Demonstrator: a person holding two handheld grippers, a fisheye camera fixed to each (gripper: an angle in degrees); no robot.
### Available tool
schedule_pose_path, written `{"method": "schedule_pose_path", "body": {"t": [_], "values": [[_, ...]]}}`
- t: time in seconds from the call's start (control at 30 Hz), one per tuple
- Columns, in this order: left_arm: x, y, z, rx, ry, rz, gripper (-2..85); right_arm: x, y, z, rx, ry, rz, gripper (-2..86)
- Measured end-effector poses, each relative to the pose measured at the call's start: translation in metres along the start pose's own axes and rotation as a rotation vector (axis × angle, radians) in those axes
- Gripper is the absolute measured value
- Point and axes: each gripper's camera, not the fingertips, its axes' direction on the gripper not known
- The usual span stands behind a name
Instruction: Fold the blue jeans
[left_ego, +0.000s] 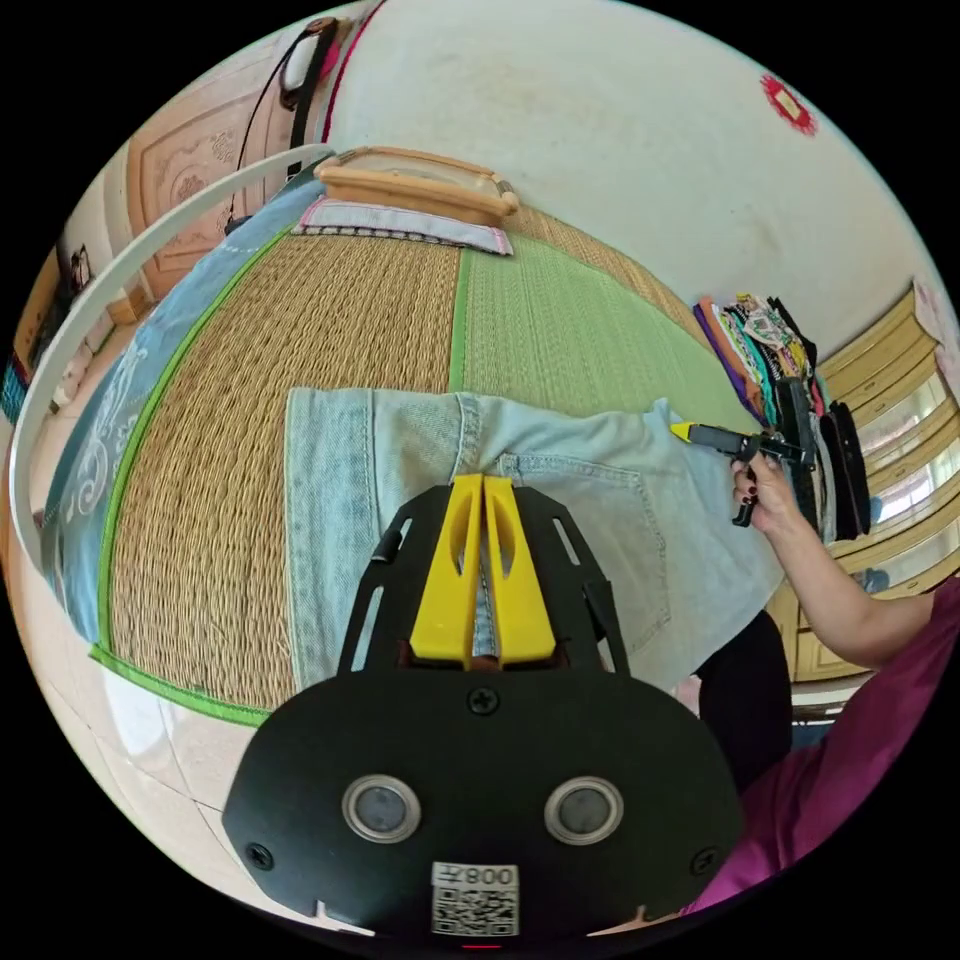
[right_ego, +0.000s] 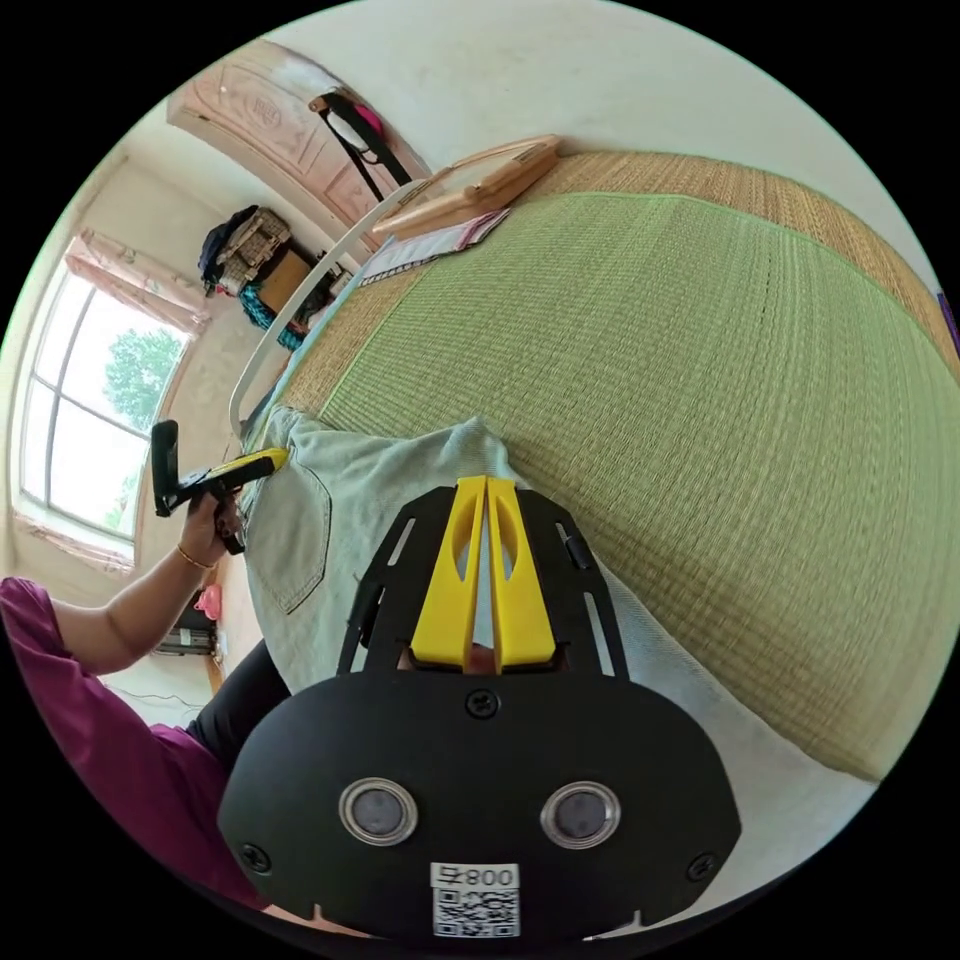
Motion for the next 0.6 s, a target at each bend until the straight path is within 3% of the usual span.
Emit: {"method": "schedule_pose_path", "body": {"t": [0.17,0.33,0.6], "values": [[0.009,0.014,-0.015,0.040,-0.150,0.007,0.1,-0.020,0.005,-0.001,0.050,0.079,-0.027,0.0],[0.005,0.025,-0.009,-0.014,-0.127,-0.006,0.0,-0.005,0.008,0.024,-0.029,0.087,0.029,0.1],[0.028,0.086,-0.040,0.051,-0.078,-0.012,0.1,-0.011,0.086,-0.028,0.094,0.057,0.056,0.0]]}}
